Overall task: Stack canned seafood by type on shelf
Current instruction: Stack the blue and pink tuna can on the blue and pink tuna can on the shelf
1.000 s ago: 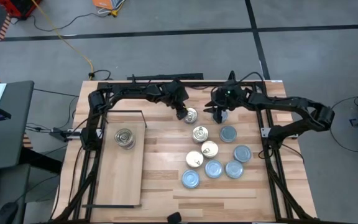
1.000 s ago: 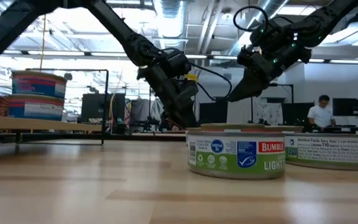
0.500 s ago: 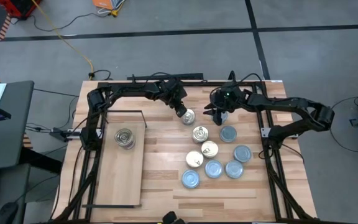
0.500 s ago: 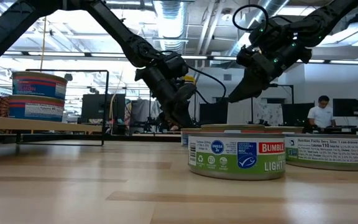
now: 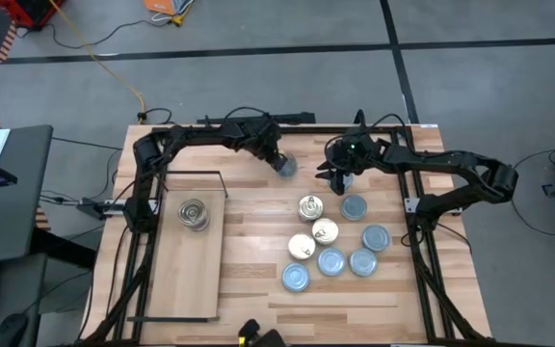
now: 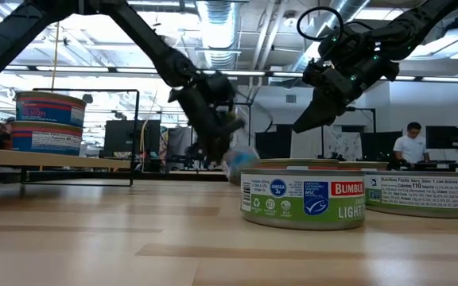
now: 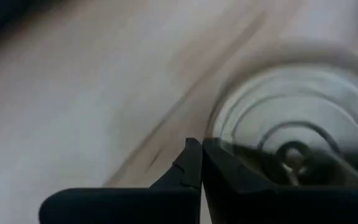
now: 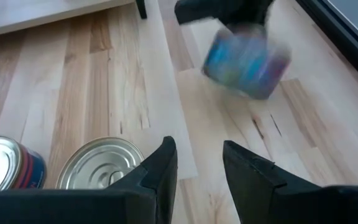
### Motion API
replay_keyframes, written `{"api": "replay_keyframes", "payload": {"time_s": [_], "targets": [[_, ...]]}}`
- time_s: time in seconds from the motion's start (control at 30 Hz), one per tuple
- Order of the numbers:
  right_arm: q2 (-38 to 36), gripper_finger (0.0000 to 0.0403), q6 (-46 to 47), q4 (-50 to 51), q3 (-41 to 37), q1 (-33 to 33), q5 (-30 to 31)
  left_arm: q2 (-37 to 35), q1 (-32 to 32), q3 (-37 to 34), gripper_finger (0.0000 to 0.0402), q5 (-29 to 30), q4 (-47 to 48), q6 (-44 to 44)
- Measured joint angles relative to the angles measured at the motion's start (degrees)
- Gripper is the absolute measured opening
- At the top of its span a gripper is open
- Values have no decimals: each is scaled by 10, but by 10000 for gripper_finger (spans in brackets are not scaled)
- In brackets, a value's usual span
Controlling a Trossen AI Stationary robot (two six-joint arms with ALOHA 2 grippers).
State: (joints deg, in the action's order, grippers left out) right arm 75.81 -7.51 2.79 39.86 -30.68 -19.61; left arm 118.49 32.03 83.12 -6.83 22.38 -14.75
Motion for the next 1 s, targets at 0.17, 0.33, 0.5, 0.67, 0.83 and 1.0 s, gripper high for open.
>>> {"api": "replay_keyframes", "payload": {"time_s": [0.17, 0.33, 0.5, 0.67, 0.83, 1.0], "targets": [[0, 157, 0, 0, 0, 1, 0, -3, 6, -1, 0, -12, 17, 12], [0, 157, 0, -2, 0, 2, 0, -22, -12, 1, 0, 10, 22, 64], [0, 158, 0, -2, 0, 2, 0, -58, -31, 6, 0, 71, 61, 117], [0, 158, 0, -7, 0, 2, 0, -94, -76, 7, 5, 166, 78, 215], [0, 158, 0, -15, 0, 2, 4, -93, -125, 7, 67, 292, 74, 286], [19, 165, 0, -32, 0, 2, 18, -93, -151, 7, 174, 302, 71, 335]]}}
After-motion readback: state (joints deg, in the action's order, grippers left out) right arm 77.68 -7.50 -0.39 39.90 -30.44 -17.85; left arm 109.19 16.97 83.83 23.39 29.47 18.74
